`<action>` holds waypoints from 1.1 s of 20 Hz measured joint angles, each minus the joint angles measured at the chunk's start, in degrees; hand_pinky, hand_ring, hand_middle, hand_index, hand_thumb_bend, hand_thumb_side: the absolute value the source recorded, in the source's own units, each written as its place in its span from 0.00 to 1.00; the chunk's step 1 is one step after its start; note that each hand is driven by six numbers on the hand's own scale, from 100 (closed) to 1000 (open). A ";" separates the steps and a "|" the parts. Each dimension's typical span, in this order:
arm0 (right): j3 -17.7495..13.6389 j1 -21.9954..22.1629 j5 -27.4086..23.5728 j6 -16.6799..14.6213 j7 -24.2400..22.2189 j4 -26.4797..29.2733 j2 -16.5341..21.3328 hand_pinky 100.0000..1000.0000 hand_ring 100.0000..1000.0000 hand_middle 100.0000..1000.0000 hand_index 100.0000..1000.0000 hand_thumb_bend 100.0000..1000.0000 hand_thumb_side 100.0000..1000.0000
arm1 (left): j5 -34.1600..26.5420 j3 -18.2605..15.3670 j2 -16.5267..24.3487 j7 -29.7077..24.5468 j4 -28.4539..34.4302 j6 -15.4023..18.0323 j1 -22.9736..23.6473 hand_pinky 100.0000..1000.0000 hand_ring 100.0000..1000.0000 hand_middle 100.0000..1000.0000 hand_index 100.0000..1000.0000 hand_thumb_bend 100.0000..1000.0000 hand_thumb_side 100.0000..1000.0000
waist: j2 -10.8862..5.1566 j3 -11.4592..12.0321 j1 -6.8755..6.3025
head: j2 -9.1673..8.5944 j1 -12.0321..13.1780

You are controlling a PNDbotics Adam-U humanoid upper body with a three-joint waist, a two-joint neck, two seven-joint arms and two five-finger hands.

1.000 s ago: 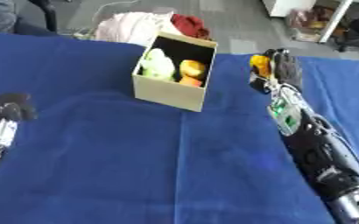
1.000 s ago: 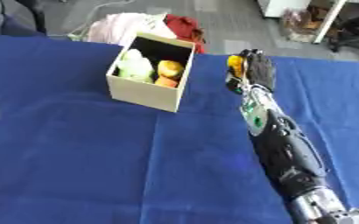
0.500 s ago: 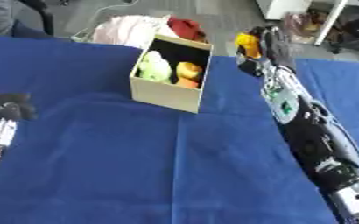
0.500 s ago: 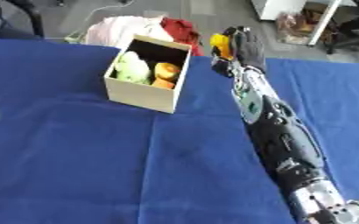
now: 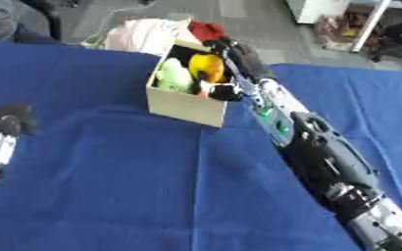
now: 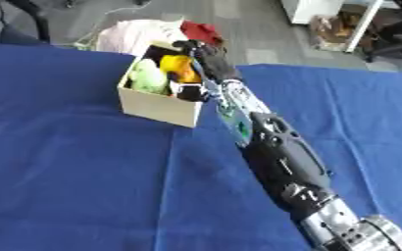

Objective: Pick up objects on the table and place them in the box.

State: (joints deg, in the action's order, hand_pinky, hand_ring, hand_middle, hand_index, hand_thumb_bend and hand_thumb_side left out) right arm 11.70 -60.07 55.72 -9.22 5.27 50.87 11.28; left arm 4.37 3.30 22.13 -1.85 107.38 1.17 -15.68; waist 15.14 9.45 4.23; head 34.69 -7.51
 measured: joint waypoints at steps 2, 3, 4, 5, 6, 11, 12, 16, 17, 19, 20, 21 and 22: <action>-0.54 0.01 1.03 -1.64 -1.88 -0.17 0.00 0.81 0.83 0.92 1.00 0.15 0.54 | -0.04 0.00 -0.01 0.00 0.00 0.00 0.02 0.87 0.58 0.54 0.74 0.00 0.64 | -0.07 -0.18 0.00 | 0.01 0.04; -1.03 0.01 1.32 -2.17 -2.91 -0.14 0.02 0.81 0.82 0.91 1.00 0.14 0.51 | -0.05 0.00 -0.02 0.00 0.00 0.00 0.03 0.87 0.58 0.54 0.74 0.00 0.64 | -0.15 -0.35 0.00 | 0.02 0.09; -1.53 0.04 1.41 -2.50 -4.22 0.15 0.06 0.80 0.81 0.90 0.99 0.10 0.45 | -0.06 0.00 -0.02 0.00 0.00 0.00 0.06 0.87 0.58 0.54 0.74 0.00 0.64 | -0.30 -0.52 0.00 | 0.04 0.13; -2.08 0.08 1.26 -2.72 -5.77 1.12 0.18 0.80 0.81 0.88 0.99 0.07 0.40 | -0.07 -0.01 -0.02 0.01 0.00 -0.01 0.11 0.87 0.58 0.54 0.74 0.00 0.64 | -0.42 -0.75 0.00 | 0.05 0.29; -2.50 0.23 0.61 -2.83 -7.28 2.58 0.47 0.79 0.79 0.86 0.98 0.03 0.36 | -0.07 -0.01 -0.03 0.03 -0.01 -0.01 0.21 0.87 0.58 0.54 0.73 0.00 0.64 | -0.48 -1.00 0.00 | 0.06 0.39; -3.03 4.47 -10.31 -2.90 -11.93 13.87 4.75 0.75 0.73 0.76 0.94 0.00 0.25 | -0.08 -0.33 -0.05 0.37 -0.34 0.04 0.90 0.87 0.57 0.53 0.73 0.00 0.64 | -0.85 -2.88 0.00 | 0.54 1.91; -3.03 5.91 -13.32 -2.73 -12.08 16.81 6.25 0.74 0.72 0.75 0.92 0.00 0.24 | -0.08 -0.51 -0.09 0.64 -0.38 0.04 1.13 0.87 0.57 0.53 0.73 0.00 0.64 | -0.91 -3.39 0.00 | 0.55 2.47; -4.23 14.25 -24.77 -0.67 -10.02 28.70 12.35 0.71 0.67 0.69 0.86 0.00 0.25 | 0.04 -1.44 -0.53 1.94 -0.73 0.04 1.72 0.86 0.57 0.53 0.73 0.00 0.63 | -1.00 -4.97 0.00 | 0.57 4.87; -5.03 16.77 -27.36 0.11 -8.86 31.24 13.38 0.70 0.65 0.67 0.84 0.00 0.26 | 0.11 -1.69 -0.53 2.30 -0.74 0.06 1.98 0.86 0.57 0.53 0.73 0.00 0.63 | -1.00 -5.39 0.00 | 0.58 5.46; -6.98 21.69 -32.30 1.64 -6.06 35.53 14.87 0.68 0.63 0.65 0.81 0.00 0.28 | 0.18 -2.14 -0.55 3.02 -0.94 0.08 2.33 0.86 0.57 0.53 0.73 0.00 0.63 | -1.00 -6.28 -0.01 | 0.61 6.50; -8.06 24.08 -34.66 2.27 -4.48 37.35 15.24 0.68 0.62 0.64 0.80 0.00 0.29 | 0.20 -2.31 -0.56 3.39 -1.06 0.08 2.53 0.86 0.57 0.53 0.73 0.00 0.63 | -1.02 -6.66 -0.01 | 0.70 6.95; -9.08 26.33 -36.87 2.77 -2.91 38.95 15.39 0.68 0.62 0.64 0.80 0.00 0.29 | 0.21 -2.48 -0.66 3.73 -1.09 0.09 2.63 0.86 0.57 0.53 0.73 0.00 0.63 | -1.04 -6.97 -0.01 | 0.95 7.33; -9.95 28.15 -38.79 3.16 -1.51 40.27 15.51 0.67 0.60 0.61 0.78 0.00 0.32 | 0.21 -2.52 -0.81 3.99 -1.10 0.12 2.63 0.86 0.57 0.53 0.73 0.00 0.63 | -1.05 -7.12 -0.01 | 1.08 7.58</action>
State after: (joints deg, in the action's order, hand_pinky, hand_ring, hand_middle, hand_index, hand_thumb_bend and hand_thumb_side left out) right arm 1.75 -31.92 16.93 -6.06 3.76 91.14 26.78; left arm 4.58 0.78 21.33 2.14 106.28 1.29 -13.05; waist 14.09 2.32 4.22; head 35.76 0.06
